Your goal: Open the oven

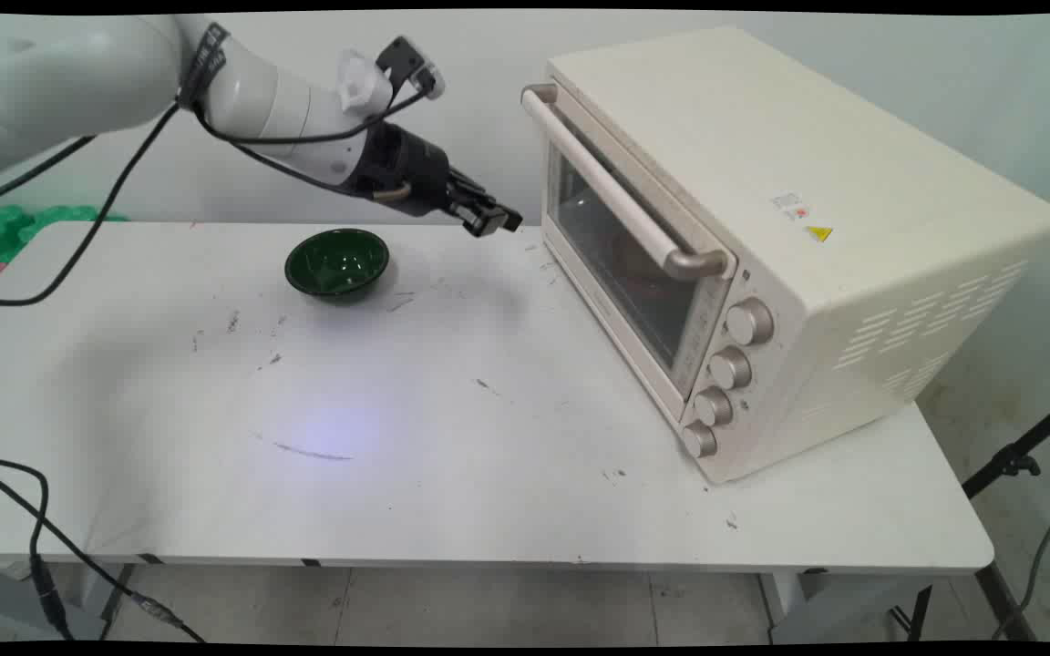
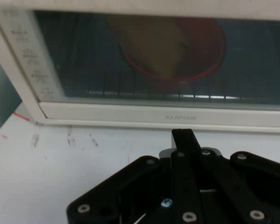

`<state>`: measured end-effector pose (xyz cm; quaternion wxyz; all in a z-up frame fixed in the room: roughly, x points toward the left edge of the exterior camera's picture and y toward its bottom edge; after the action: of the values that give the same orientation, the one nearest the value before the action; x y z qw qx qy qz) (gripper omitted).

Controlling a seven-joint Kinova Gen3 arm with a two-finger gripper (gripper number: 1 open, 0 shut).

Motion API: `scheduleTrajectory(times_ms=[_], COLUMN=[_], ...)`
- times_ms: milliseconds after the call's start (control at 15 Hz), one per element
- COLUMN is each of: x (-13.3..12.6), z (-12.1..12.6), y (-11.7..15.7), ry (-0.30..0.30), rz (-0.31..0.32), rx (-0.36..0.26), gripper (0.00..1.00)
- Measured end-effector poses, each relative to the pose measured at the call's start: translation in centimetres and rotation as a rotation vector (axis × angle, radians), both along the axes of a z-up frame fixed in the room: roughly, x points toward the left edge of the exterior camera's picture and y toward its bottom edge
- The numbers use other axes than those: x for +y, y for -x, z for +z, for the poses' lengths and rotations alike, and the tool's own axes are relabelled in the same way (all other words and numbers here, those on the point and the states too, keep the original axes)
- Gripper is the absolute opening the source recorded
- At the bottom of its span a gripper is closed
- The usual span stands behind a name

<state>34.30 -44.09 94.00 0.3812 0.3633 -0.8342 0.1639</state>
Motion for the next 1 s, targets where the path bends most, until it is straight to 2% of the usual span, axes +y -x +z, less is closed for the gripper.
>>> scheduleTrajectory(times_ms=[1000], x=[-0.9], z=[7.2], y=[1.8], ry=[0.064], rz=[-0.039], rx=[0.012], gripper=[0.0])
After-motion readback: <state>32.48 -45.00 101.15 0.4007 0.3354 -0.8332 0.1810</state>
